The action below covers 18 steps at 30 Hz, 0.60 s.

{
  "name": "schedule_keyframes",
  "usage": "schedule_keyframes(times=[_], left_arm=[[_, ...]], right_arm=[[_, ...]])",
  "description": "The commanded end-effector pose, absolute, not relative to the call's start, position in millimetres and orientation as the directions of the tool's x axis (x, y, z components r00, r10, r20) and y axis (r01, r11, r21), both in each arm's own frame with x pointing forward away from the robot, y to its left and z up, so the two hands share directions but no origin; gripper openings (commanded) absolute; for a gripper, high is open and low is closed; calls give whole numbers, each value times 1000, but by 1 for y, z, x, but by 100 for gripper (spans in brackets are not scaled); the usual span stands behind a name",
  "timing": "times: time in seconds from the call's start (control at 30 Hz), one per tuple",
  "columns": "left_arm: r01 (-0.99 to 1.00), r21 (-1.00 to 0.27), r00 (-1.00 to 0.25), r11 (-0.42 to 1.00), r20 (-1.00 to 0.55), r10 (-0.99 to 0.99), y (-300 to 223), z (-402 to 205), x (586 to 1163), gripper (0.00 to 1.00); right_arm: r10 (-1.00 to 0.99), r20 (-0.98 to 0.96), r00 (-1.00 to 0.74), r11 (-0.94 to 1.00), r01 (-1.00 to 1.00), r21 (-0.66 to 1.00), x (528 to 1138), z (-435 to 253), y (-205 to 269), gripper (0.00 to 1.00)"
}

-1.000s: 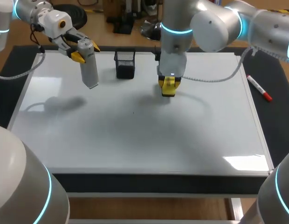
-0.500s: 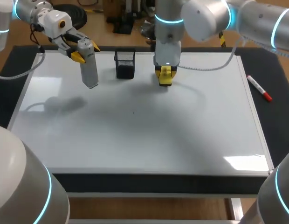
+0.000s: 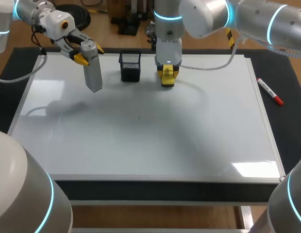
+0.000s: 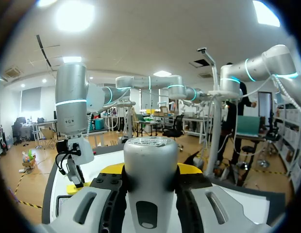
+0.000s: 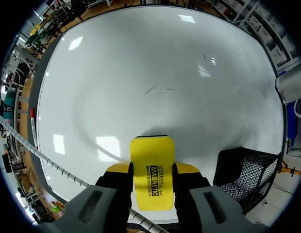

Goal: Pick up the inspection probe, press it on each red-marked spot on the whiteboard one by one, put down the probe, pick up the eraser, and wipe off all the red marks.

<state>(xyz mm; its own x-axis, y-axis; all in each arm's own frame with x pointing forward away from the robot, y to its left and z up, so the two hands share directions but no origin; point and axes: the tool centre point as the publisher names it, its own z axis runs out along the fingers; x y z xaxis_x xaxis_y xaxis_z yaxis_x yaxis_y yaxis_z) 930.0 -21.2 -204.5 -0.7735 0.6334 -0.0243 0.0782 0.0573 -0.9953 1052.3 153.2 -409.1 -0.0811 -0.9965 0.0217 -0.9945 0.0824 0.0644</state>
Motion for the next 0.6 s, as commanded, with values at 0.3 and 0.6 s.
schedule_keyframes(times=[0.3, 0.6], left_arm=[[78, -995, -771, 56, -25, 636, -21, -204, 931, 0], [78, -995, -771, 56, -25, 636, -21, -204, 931, 0]], right_arm=[[-997, 34, -76, 79, -993, 83, 1064, -414, 164, 0], [-996, 28, -85, 87, -993, 80, 1067, -417, 164, 0]])
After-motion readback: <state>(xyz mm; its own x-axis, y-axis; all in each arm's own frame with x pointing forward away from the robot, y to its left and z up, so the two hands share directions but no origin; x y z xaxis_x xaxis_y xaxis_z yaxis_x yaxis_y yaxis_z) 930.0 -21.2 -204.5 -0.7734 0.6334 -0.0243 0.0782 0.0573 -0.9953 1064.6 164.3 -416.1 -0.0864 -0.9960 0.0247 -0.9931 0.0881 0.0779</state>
